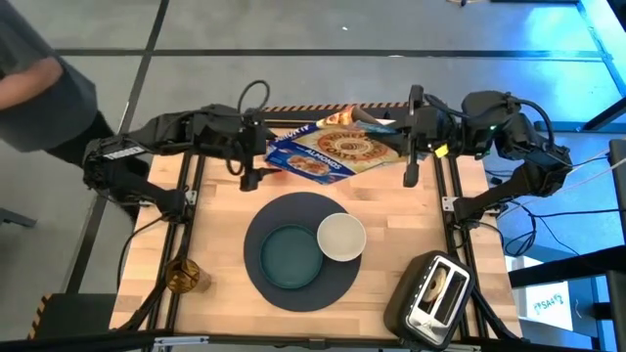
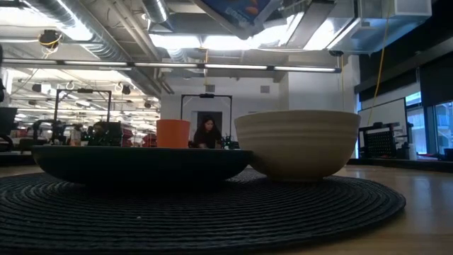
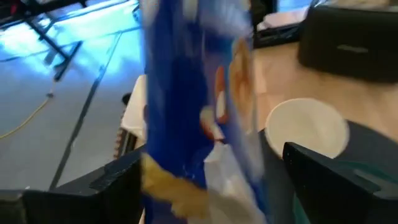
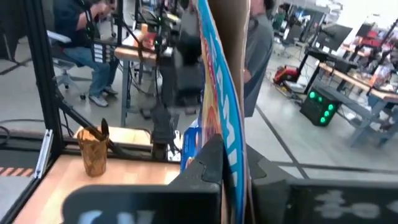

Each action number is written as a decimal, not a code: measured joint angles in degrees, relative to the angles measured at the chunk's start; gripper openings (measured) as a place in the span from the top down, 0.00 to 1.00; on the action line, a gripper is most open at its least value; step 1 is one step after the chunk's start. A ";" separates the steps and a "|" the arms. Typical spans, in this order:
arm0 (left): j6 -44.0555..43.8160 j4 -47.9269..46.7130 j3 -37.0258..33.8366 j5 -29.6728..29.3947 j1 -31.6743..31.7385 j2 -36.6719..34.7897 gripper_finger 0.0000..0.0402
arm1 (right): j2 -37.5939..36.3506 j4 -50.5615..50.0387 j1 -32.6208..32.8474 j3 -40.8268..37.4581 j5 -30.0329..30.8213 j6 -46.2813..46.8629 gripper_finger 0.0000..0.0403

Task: Arrange a breakfast setting
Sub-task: Pour the cereal into the bowl

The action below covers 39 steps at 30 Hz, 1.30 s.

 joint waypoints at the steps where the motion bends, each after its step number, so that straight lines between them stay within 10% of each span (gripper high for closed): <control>1: 0.15 0.07 0.00 -0.36 0.23 0.48 0.17 | 0.00 0.66 0.00 0.00 -0.34 -0.11 1.00; 17: 6.38 -5.55 -0.04 0.81 1.64 -1.56 0.83 | 1.53 1.46 0.00 -1.90 5.10 2.71 0.98; 31: 10.85 -24.94 -0.04 1.33 1.63 -11.63 0.87 | -1.14 2.60 0.02 -0.56 17.02 5.79 0.53; 39: 11.08 -35.86 -0.04 -3.75 -3.64 -13.62 0.86 | -2.86 -0.09 0.00 -0.52 24.34 6.42 0.44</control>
